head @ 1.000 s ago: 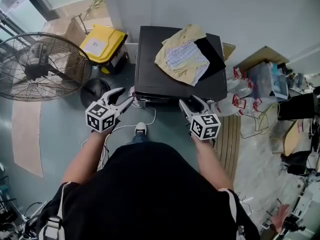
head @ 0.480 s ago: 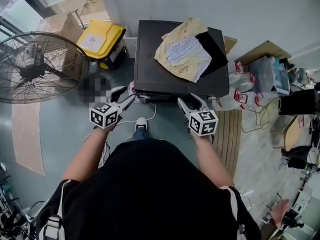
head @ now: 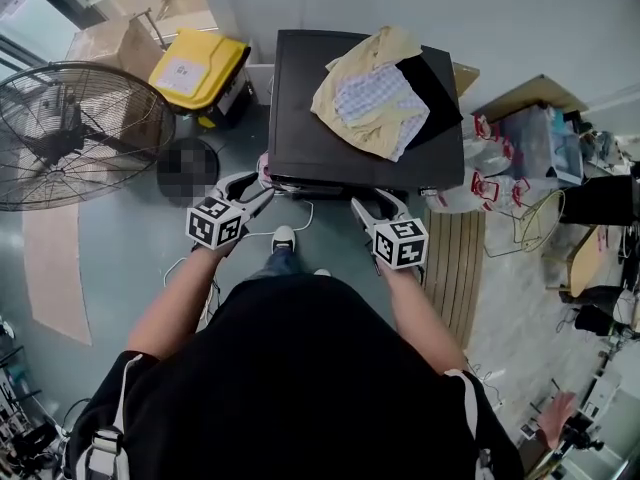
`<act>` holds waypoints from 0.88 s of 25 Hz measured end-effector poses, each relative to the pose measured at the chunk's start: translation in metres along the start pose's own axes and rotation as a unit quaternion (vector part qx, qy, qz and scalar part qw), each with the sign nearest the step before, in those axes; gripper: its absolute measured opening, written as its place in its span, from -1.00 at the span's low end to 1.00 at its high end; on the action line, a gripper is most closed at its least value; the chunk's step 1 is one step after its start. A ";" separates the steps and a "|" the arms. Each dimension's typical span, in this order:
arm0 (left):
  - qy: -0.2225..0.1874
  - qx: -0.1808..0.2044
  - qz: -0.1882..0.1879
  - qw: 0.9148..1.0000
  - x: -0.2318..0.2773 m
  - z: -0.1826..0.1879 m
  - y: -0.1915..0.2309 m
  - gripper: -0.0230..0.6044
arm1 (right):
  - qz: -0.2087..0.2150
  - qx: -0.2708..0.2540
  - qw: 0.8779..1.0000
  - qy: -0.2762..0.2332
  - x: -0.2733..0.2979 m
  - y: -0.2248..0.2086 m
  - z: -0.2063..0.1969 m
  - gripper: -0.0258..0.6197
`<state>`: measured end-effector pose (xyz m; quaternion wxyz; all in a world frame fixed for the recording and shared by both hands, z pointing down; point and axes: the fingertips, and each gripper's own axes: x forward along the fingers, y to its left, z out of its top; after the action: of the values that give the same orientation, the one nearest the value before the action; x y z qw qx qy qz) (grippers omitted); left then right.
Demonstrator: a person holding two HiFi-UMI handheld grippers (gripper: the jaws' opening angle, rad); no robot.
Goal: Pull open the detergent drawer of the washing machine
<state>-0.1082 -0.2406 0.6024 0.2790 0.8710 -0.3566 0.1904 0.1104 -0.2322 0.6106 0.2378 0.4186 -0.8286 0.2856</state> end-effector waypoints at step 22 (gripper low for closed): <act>0.091 -0.026 -0.021 0.995 0.053 -0.074 0.034 -0.28 | 0.004 0.030 0.996 0.078 0.063 -0.013 -0.059 -0.29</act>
<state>-0.1074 -0.2421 0.6991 0.3370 0.8497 -0.3166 0.2534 0.0968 -0.2340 0.6967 0.2882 0.3983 -0.8003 0.3431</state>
